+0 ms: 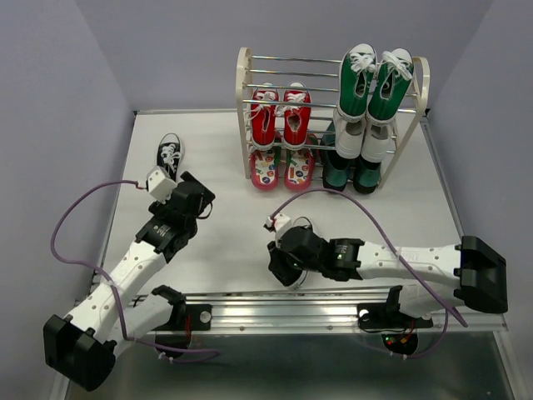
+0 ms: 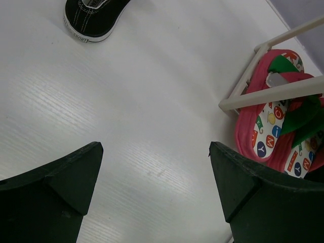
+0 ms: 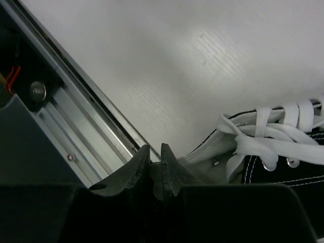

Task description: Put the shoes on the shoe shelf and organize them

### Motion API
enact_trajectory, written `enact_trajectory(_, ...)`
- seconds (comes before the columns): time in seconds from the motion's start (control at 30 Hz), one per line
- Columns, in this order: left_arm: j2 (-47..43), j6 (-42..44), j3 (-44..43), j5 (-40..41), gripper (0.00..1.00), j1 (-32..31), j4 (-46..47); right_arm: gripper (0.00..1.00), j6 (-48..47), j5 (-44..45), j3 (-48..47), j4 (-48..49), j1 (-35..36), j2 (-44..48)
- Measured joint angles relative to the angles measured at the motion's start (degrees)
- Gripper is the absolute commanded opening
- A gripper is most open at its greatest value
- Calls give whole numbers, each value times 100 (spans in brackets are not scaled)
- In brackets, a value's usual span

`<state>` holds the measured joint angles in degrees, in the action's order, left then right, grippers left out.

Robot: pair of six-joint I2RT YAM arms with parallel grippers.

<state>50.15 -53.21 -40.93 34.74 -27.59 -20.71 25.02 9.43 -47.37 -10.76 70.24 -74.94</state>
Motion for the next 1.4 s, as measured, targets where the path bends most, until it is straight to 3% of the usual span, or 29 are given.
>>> enact_trajectory(0.17,96,35,11,-79,99,4,74,8,566,-173,380,-337,103,140)
enact_trajectory(0.47,317,175,48,-306,99,9,343,71,1508,-37,890,-1495,63,643)
enact_trajectory(0.9,603,299,52,-468,99,9,553,99,2295,693,258,-3521,50,1425)
enact_trajectory(1.3,629,369,52,-570,99,11,592,100,3049,1460,208,-4732,31,1185)
enact_trajectory(1.4,629,369,52,-601,99,11,595,83,3027,1449,389,-4712,-55,1001)
